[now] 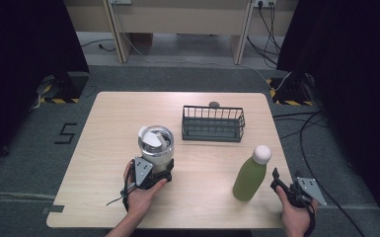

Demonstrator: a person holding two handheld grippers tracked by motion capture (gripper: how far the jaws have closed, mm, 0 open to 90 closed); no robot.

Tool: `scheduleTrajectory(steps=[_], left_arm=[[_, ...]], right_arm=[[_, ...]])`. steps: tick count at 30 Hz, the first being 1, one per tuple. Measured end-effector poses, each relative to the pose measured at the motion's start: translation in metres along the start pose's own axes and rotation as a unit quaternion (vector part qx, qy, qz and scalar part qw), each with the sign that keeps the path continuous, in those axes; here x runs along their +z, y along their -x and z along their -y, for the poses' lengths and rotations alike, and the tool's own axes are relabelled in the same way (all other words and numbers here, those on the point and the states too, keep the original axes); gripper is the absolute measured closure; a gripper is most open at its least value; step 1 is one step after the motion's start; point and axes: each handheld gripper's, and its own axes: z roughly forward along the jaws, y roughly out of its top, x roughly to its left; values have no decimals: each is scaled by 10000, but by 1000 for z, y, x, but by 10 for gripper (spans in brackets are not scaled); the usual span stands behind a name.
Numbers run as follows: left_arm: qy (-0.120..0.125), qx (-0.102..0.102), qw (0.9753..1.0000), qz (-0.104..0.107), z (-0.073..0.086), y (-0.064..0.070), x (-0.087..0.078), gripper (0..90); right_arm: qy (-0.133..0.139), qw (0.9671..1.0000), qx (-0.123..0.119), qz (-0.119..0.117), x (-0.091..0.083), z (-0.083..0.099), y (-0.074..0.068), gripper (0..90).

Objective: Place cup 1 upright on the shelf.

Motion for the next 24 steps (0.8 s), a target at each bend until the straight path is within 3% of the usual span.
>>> scheduleTrajectory(steps=[7, 10, 24], left_arm=[[120, 133, 9998, 18, -8, 0, -1, 102], [177, 101, 9998, 20, -13, 1, 1, 103], [600, 175, 9980, 1, -47, 5, 18, 103]], right_arm=[[-2, 10000, -4, 14, 0, 0, 0, 212], [5, 10000, -3, 18, 0, 0, 0, 212], [37, 10000, -7, 38, 0, 0, 0, 213]])
